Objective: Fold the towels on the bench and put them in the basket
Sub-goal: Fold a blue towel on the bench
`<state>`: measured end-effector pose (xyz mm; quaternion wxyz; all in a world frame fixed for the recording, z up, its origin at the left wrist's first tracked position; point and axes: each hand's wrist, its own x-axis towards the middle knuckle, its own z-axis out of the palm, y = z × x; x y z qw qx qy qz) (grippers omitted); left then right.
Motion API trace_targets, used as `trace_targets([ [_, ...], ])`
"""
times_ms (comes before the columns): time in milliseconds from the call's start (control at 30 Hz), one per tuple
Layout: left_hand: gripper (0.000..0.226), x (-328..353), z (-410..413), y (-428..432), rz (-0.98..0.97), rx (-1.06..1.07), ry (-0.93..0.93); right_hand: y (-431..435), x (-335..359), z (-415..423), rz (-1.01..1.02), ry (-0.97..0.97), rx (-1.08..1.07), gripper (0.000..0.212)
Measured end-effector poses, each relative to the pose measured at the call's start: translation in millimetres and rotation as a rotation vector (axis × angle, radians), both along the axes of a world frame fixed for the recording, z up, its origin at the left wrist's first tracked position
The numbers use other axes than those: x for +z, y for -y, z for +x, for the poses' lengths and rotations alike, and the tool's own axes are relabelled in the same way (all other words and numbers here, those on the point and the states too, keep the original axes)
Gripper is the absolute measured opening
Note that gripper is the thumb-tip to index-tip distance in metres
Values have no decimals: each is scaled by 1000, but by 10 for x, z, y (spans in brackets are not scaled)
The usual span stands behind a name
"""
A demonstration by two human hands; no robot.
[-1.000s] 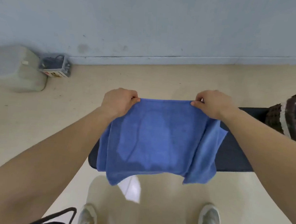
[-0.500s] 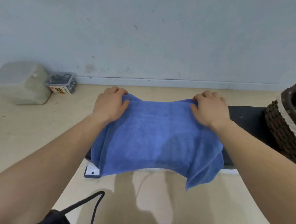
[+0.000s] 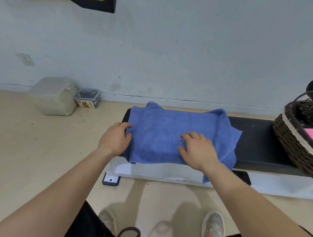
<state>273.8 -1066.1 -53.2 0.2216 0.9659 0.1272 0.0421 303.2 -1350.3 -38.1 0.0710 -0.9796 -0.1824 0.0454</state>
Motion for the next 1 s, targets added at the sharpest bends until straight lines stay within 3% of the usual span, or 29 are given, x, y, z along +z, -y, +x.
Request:
trace_targets([
  [133,37,-83,229,-75,-119,174,-17,-240,-106,55,56,-4,61,53],
  [300,35,-169,356,-33,-101,197,-114,-633,-169,322,115,-32,129,54],
  [433,18,-245,347,-20,-96,175,-32,-906,-251,463,142,-119,125,60],
  [567,10,-241,366,-236,-229,282,77,-1087,-314,530,125,-144,145,64],
  [867,24,-324,323,-466,-129,332,-55,-1046,-375,513,59,-130,196,66],
  [1000,24,-273,392,-396,-139,301,-26,-1003,-368,478,69,-150,215,65],
])
